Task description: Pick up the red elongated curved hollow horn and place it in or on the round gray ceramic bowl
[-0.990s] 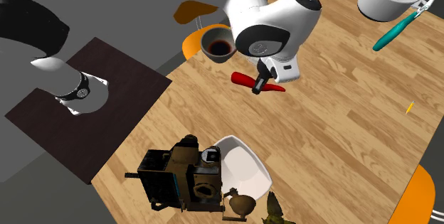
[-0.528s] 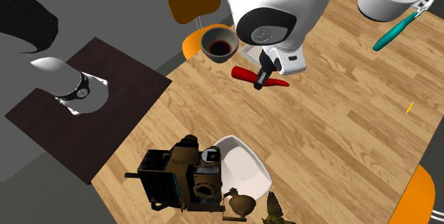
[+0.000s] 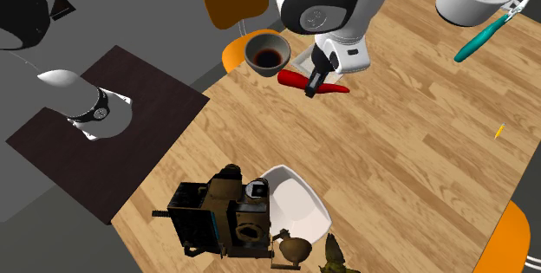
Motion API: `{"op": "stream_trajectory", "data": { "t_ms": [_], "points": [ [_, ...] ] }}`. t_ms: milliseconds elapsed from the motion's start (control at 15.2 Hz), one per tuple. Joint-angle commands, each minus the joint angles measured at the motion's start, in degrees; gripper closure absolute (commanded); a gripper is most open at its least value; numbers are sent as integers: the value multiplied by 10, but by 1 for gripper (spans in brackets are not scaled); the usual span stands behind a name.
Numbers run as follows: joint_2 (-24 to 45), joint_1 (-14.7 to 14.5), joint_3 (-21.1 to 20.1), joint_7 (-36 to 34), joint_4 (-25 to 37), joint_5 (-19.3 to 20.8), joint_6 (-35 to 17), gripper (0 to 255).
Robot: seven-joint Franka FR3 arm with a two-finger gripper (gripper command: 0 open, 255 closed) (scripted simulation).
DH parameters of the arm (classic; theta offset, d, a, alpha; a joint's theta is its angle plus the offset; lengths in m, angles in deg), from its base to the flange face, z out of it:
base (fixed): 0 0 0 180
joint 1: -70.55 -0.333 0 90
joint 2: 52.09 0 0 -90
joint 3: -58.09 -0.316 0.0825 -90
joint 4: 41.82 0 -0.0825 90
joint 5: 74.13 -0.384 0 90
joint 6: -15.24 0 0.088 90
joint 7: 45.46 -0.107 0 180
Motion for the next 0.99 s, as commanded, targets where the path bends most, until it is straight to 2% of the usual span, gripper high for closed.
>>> {"op": "stream_trajectory", "data": {
  "t_ms": [0,462,924],
  "points": [
    [-23,-7,-7,-20,-38,-4,-14,255],
    [-90,-38,-35,-93,-151,-18,-55,255],
    [-131,-81,-64,-169,-221,-30,-81,255]
  ]
}}
